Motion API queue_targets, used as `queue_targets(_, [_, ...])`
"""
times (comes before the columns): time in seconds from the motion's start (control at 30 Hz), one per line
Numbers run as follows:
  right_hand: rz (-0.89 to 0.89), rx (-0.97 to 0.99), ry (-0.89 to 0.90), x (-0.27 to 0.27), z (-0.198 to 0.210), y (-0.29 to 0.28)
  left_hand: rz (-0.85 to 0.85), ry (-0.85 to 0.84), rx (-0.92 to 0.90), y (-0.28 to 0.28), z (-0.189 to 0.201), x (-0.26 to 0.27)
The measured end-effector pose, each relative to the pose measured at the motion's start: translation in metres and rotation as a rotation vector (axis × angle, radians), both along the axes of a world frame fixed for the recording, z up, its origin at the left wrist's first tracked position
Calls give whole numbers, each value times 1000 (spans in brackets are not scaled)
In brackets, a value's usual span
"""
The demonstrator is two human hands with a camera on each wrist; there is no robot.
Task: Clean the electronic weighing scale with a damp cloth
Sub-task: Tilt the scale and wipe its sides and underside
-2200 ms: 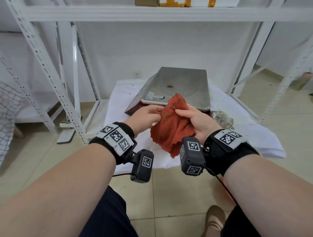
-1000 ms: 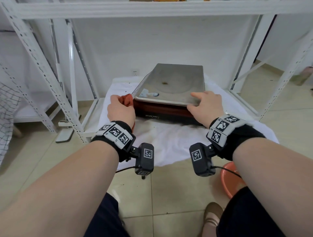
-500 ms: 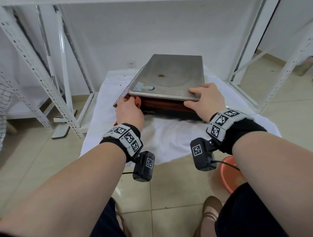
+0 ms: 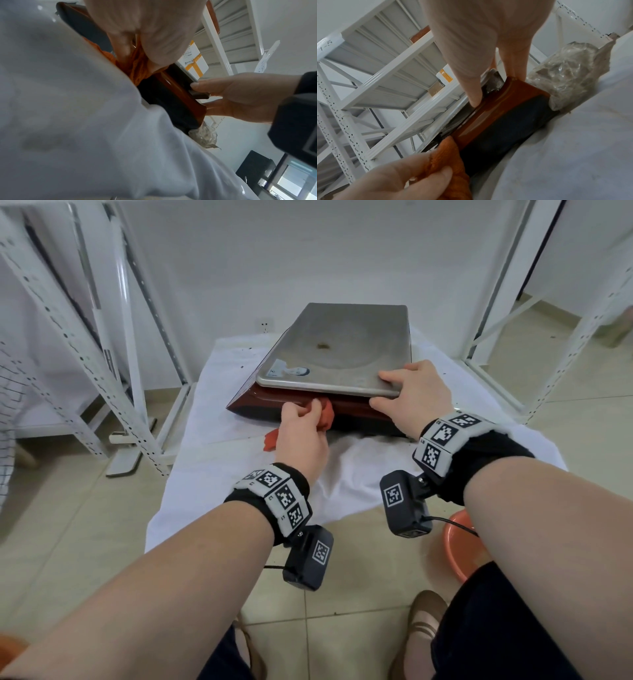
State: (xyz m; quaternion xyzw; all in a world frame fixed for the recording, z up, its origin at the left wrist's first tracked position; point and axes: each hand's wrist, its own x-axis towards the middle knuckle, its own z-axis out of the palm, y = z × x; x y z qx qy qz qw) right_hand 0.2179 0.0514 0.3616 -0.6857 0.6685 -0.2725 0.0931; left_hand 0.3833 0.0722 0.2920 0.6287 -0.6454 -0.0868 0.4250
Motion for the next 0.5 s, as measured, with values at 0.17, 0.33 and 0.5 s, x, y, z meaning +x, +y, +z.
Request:
queue_targets(0.17, [-4,8,-14,0,0,1,-117,4,28,0,-11,-11])
queue_targets(0.33, [4,13,-14,0,1,3,-122,-60,118,-6,-19,-16])
queue_targets(0.5, [13,4,-24,0,-1,4,-146,13,179,1,3,-5])
